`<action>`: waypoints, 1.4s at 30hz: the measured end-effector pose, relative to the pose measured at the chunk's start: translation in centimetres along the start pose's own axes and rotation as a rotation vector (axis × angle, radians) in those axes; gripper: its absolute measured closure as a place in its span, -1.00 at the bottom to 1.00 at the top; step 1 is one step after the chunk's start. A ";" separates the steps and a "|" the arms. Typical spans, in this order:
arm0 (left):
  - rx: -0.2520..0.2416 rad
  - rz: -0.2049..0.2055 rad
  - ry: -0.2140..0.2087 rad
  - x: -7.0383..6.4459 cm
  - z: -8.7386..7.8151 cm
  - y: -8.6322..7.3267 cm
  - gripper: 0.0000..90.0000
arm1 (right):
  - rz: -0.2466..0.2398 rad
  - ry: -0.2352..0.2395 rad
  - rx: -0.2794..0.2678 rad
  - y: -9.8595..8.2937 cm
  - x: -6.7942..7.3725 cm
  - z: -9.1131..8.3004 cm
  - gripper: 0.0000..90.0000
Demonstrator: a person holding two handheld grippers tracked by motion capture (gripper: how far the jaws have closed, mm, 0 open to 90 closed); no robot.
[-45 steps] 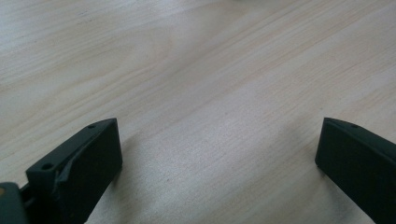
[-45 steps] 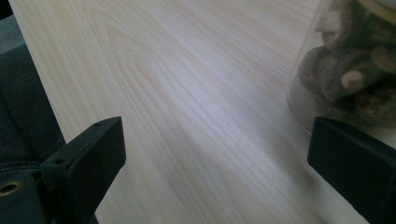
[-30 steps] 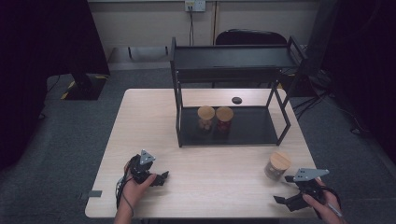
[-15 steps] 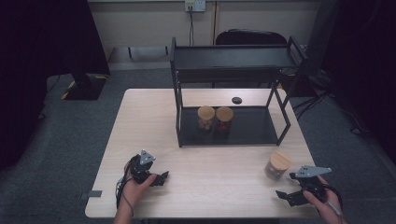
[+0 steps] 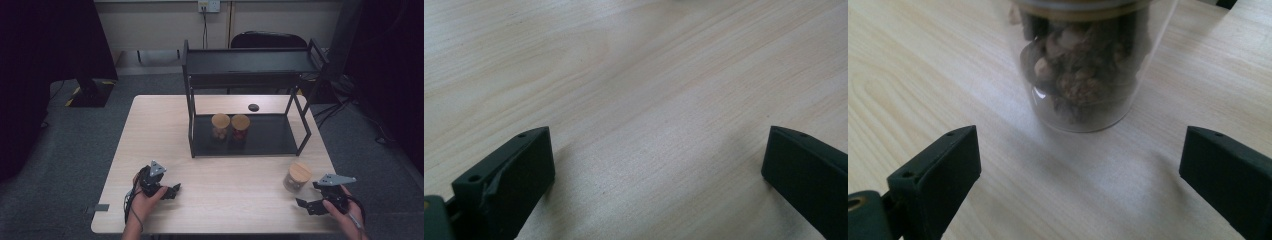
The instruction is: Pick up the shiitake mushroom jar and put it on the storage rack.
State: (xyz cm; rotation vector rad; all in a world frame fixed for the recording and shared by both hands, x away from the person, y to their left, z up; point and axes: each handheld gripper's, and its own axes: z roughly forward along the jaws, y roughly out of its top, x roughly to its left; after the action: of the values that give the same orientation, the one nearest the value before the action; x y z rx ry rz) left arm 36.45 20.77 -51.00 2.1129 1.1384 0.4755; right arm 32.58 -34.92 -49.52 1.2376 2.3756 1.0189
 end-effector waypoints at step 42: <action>0.000 0.000 0.000 0.0 0.0 0.0 -1.00 | 0.024 -0.064 -0.083 2.0 0.0 2.1 -0.85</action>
State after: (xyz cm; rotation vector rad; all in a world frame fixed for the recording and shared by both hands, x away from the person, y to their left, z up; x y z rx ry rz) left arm 36.45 20.77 -51.00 2.1132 1.1382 0.4753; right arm 34.88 -33.17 -49.62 1.2518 2.2525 1.0581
